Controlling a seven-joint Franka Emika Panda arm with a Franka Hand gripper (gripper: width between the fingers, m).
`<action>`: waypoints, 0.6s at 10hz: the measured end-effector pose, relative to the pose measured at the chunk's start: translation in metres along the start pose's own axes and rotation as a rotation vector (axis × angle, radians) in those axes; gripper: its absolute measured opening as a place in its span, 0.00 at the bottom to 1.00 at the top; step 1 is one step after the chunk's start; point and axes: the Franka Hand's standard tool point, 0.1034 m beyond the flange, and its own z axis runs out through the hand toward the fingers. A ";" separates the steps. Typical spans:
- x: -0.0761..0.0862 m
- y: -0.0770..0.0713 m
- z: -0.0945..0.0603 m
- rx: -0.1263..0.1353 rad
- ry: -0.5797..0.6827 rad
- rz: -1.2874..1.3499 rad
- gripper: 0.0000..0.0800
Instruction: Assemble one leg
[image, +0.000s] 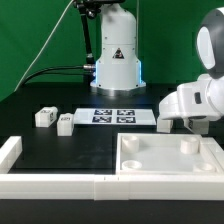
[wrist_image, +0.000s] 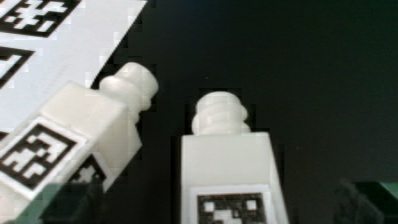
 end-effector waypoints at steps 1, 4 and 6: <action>0.003 -0.001 0.003 0.000 0.005 -0.001 0.81; 0.004 -0.001 0.009 0.000 0.007 -0.001 0.81; 0.004 -0.001 0.008 0.000 0.007 0.000 0.67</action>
Offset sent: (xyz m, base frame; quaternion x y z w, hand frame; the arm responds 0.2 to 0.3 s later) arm 0.0001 -0.0003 -0.0025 -0.0049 -0.0001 -0.0008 1.0000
